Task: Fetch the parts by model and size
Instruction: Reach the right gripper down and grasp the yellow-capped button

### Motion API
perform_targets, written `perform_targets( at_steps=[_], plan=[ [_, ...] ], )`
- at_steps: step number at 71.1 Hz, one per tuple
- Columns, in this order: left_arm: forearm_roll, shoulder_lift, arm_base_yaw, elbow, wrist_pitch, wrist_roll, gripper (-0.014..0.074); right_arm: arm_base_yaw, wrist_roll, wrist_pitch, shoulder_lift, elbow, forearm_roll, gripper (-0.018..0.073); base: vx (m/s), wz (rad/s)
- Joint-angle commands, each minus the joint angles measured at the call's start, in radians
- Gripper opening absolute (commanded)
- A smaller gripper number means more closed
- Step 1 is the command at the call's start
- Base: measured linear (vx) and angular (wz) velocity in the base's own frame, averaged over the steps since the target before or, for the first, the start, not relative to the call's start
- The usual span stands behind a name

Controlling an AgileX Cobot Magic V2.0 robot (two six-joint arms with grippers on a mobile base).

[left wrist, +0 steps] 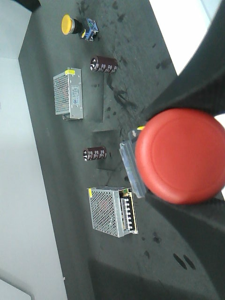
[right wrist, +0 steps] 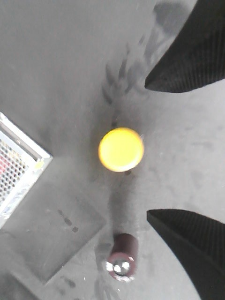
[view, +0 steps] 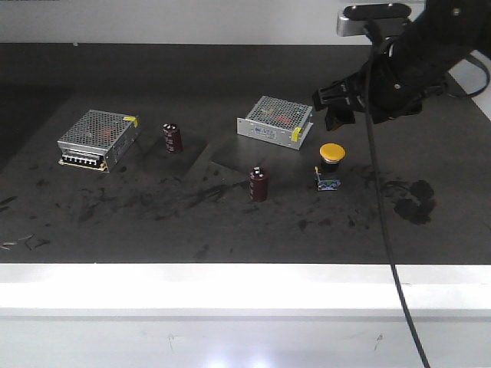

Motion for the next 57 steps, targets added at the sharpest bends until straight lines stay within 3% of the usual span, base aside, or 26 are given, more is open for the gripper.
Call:
perform_targets(
  at_steps=[1,57],
  plan=[
    [-0.001,0.009,-0.006,-0.027,-0.082,-0.001,-0.0006,-0.001,-0.003,0.010,0.008,-0.085,0.005,0.0505,0.00,0.00],
    [-0.001,0.009,-0.006,-0.027,-0.082,-0.001,-0.0006,-0.001,0.001,0.000,0.223,-0.141,0.020,0.0503,0.00,0.00]
  ],
)
